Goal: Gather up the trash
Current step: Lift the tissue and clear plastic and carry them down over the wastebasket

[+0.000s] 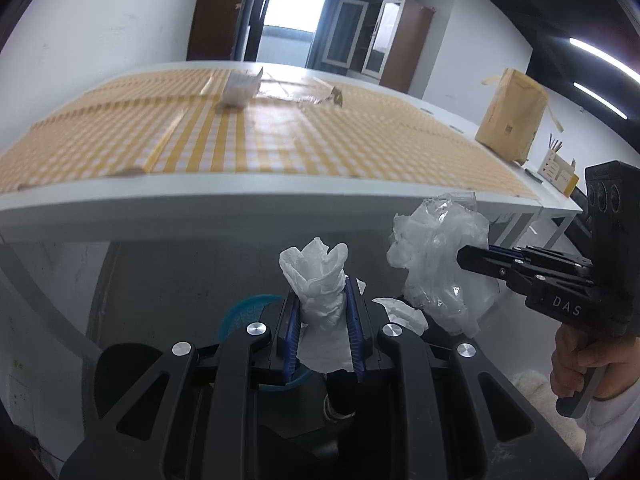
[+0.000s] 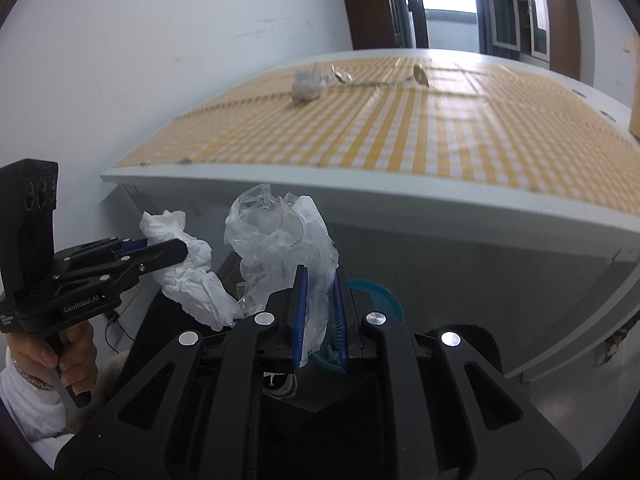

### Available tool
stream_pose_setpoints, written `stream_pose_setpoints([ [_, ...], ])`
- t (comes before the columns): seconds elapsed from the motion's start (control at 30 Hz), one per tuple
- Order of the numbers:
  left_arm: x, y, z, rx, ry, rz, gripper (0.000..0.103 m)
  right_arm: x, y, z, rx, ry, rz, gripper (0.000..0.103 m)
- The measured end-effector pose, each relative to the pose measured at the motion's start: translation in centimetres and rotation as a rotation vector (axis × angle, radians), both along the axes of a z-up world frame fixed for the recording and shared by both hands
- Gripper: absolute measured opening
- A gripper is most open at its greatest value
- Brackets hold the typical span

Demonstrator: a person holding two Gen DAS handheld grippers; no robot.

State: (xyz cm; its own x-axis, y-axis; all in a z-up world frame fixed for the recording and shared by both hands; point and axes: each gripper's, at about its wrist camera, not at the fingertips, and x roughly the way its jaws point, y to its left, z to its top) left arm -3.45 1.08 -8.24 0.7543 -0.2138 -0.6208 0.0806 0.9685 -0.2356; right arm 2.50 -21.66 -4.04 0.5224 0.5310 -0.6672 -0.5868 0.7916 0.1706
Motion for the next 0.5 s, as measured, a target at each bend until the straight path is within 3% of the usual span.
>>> stream_pose_setpoints([
  [0.5,4.1,1.8,-8.0,-0.026,0.178,0.028,0.020,3.4,2.7,-10.2,-0.086,0.160,0.009,0.012],
])
